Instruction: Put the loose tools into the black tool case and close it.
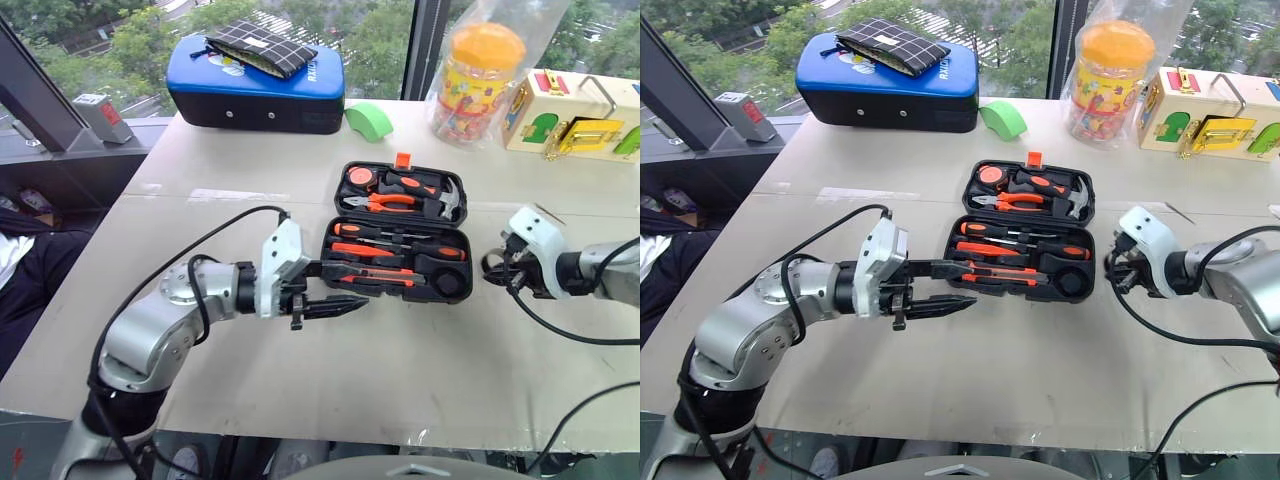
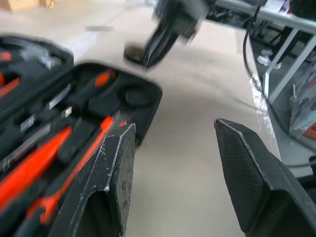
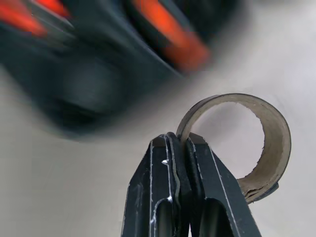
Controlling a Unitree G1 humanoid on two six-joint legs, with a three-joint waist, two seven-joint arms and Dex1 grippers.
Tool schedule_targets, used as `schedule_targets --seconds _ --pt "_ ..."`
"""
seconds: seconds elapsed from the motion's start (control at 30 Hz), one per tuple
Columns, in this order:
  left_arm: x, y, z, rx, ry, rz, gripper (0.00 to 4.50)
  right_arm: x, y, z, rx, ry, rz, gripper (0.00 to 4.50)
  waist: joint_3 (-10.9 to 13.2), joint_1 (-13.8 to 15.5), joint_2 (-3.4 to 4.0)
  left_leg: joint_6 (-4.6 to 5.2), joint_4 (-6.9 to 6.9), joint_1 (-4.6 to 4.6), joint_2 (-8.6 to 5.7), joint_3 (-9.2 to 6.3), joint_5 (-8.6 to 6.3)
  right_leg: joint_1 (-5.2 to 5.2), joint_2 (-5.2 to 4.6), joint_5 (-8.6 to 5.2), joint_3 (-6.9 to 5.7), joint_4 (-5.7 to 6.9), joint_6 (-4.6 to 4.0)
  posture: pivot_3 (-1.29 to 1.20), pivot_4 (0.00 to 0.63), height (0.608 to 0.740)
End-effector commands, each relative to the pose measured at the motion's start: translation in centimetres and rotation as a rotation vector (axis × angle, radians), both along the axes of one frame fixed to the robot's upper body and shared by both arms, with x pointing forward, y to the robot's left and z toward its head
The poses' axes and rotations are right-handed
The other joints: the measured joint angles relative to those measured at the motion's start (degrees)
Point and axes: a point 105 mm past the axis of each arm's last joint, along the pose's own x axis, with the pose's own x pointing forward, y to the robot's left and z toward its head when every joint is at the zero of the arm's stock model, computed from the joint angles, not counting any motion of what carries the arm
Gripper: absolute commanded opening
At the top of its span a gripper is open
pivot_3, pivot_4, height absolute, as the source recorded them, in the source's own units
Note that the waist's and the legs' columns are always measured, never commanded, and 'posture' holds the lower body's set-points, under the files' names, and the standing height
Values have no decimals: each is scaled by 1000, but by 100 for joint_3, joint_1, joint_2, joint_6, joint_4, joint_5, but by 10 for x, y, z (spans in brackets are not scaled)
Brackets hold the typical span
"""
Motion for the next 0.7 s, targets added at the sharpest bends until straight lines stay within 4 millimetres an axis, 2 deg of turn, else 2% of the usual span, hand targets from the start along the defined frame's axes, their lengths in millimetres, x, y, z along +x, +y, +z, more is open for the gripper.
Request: schedule_targets --seconds 0.03,0.17,0.67,0.7 --pt "-10 4 10 -7 -62 -26 2557 -16 31 8 2 1 121 14 -4 8 -8 0 0 1 2 -3 0 1 -3 0 -2 0 0 0 150 740" --pt "-13 6 4 12 -71 -35 2557 -9 43 -6 -10 26 116 14 -2 40 -8 0 1 -2 -3 -6 0 1 -15 0 -7 -1 -2 0 150 740" --pt "-16 4 0 11 -88 1 2557 -10 36 -42 -79 158 150 14 -3 21 -9 0 -11 -3 -12 -4 0 0 -35 0 -16 -16 -1 0 150 740" --pt "-16 4 -1 15 -87 5 2557 -9 34 -43 -79 159 151 578 -3 24 -9 0 -10 -4 -12 -4 0 1 -35 0 -17 -16 -1 0 150 740"
